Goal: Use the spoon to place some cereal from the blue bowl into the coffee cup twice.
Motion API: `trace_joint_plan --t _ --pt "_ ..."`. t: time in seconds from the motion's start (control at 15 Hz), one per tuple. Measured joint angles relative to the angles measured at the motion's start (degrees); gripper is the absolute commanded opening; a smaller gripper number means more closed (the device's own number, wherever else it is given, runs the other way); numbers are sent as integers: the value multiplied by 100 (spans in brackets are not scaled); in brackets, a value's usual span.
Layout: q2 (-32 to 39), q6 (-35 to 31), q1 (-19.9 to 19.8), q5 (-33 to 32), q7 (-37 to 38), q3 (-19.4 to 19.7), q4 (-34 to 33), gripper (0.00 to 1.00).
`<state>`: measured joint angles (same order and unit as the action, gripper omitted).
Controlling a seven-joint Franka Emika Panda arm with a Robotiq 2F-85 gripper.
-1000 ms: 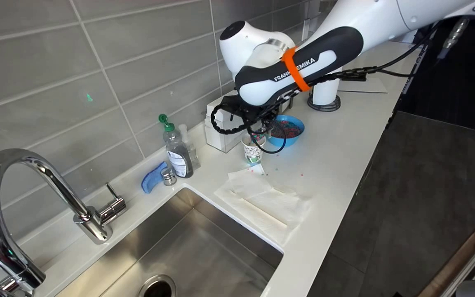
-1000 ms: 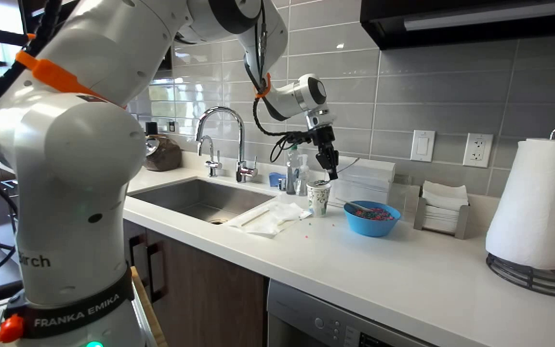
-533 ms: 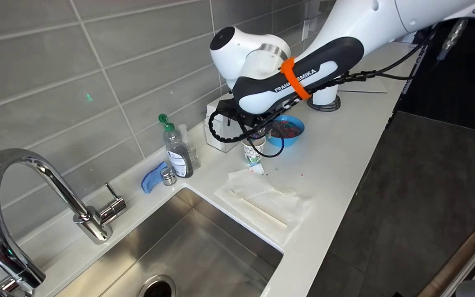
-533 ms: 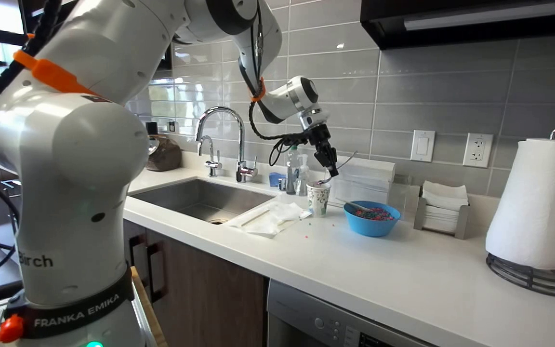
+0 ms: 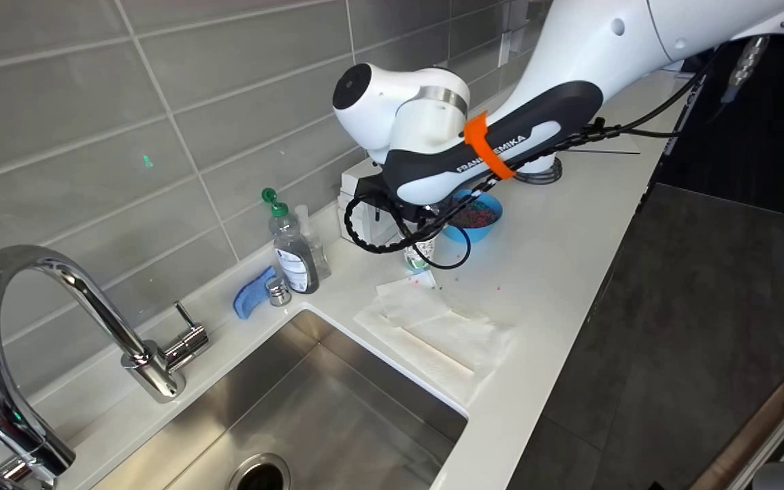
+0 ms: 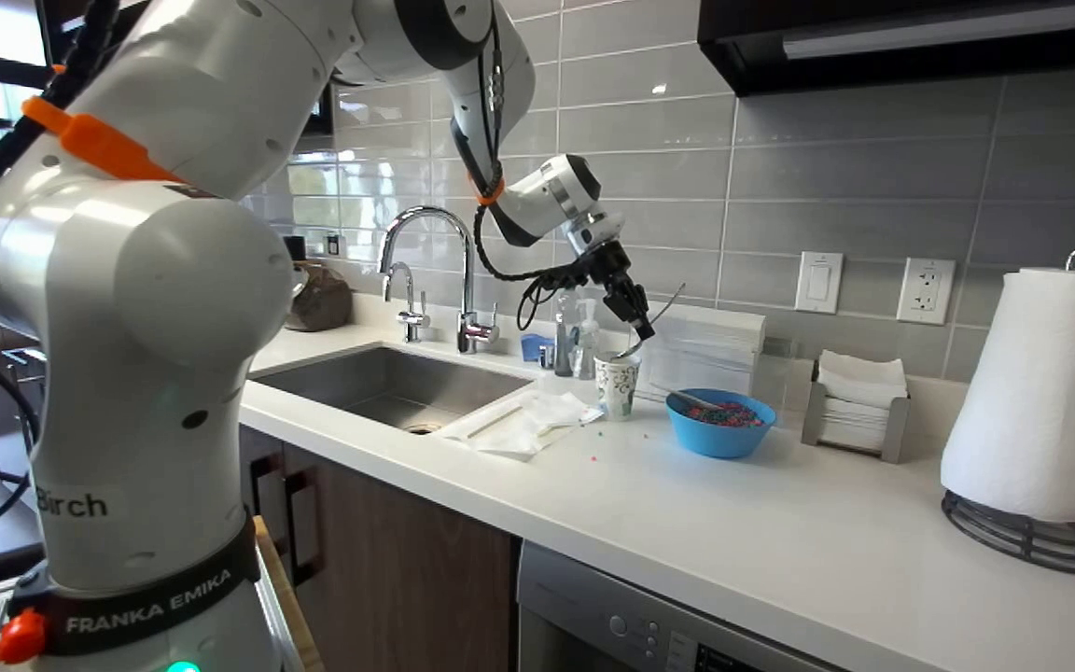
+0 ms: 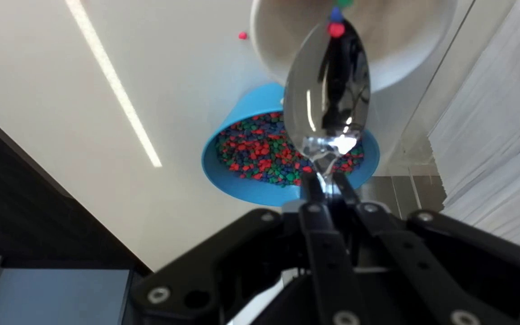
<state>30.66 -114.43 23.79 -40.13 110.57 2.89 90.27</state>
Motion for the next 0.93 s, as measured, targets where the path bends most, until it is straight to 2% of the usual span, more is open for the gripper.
trace_joint_plan --t 0.4,0.6,0.73,0.93 --pt "0 67 56 -584 336 -102 60 2" --pt "-10 178 20 -659 476 -120 58 2" --pt "-52 202 -137 -569 532 -129 47 2" --pt "-228 199 -610 -20 524 -137 33 2"
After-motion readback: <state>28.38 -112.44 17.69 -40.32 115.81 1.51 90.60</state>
